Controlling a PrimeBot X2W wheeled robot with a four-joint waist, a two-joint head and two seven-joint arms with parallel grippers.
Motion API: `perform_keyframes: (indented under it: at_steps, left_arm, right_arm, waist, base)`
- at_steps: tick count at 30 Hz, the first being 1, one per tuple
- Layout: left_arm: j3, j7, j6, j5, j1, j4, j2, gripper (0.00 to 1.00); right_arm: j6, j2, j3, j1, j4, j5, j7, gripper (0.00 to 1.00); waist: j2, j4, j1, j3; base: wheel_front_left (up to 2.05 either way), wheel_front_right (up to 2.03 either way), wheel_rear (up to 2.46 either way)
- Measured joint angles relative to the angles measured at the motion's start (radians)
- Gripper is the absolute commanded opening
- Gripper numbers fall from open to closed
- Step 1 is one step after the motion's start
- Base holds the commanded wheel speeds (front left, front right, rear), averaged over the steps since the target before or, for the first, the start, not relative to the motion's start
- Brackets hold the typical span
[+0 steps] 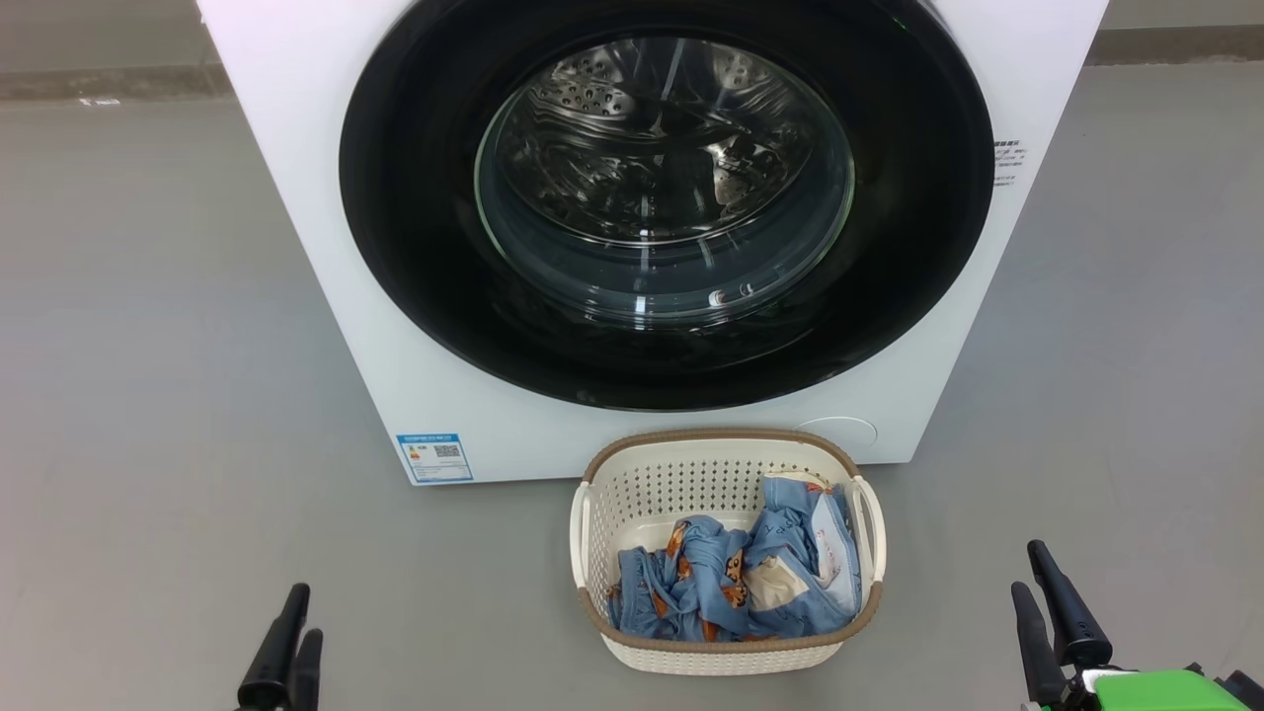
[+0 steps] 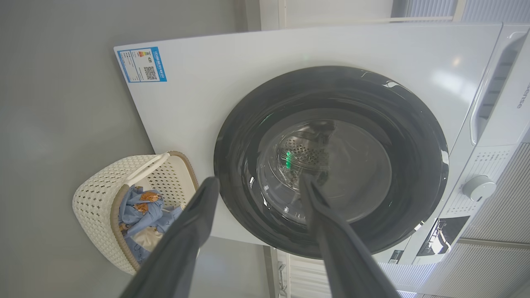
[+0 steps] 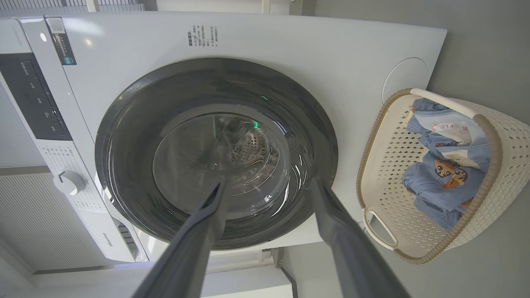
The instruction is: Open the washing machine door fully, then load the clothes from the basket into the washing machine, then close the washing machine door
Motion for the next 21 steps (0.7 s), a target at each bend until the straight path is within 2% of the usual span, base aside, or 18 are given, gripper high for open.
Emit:
perform_keyframes:
  at_steps: [8,21]
  left_arm:
    - [-0.009,-0.026,0.000,0.052,0.000,-0.020,0.008,1.00]
    - [-0.018,-0.062,0.000,0.224,0.000,-0.045,0.024,1.00]
  right_arm:
    - [0.000,-0.015,0.022,-0.002,0.000,-0.044,-0.023,1.00]
    - [0.000,-0.045,0.053,-0.020,0.004,-0.172,-0.067,1.00]
  waist:
    - [0.0000,0.001,0.0000,0.003]
    - [0.0000,0.001,0.0000,0.004]
  base:
    - [0.00,0.00,0.00]
    - [0.00,0.00,0.00]
